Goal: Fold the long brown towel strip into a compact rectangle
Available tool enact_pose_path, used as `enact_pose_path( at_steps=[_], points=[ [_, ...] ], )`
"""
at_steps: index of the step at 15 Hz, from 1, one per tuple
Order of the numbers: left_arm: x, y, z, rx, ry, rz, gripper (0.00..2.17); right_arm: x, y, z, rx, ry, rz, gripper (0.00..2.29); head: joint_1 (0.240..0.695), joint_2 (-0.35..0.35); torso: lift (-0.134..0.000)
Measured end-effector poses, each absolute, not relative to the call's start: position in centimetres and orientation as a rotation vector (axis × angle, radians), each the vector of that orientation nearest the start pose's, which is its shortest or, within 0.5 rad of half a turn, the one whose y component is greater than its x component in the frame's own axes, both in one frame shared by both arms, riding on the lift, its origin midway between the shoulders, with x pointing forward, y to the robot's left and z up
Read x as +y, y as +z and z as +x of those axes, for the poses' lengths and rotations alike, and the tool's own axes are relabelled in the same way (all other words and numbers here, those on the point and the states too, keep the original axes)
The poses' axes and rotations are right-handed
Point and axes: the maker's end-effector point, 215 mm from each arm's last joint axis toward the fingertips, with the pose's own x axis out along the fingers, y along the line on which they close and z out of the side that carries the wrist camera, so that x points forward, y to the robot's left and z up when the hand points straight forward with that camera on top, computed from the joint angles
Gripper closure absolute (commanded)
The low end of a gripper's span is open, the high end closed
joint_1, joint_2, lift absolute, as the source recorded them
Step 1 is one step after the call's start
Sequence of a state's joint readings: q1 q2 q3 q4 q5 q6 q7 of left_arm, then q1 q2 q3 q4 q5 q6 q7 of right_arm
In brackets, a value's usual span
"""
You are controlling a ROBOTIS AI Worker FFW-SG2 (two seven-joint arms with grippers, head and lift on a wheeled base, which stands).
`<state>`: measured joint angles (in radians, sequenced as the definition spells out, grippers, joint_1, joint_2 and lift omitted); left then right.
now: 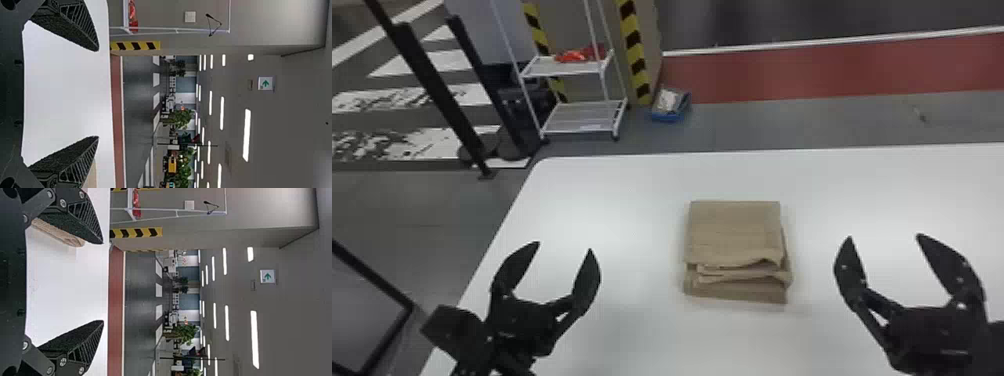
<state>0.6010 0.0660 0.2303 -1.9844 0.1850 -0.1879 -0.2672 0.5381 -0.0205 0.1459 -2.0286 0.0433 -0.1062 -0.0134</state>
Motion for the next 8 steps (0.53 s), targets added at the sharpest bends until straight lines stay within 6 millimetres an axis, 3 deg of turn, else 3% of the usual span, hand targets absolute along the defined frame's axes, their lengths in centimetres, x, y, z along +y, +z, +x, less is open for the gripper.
enact_pose_path(
  at_steps=[8],
  points=[
    [30.7,-34.44,40.36,-0.022,-0.081,0.003,0.08,-14.48,-33.14,42.77,-0.026,0.136,0.019,0.19,0.695,0.218,-0.125]
  ],
)
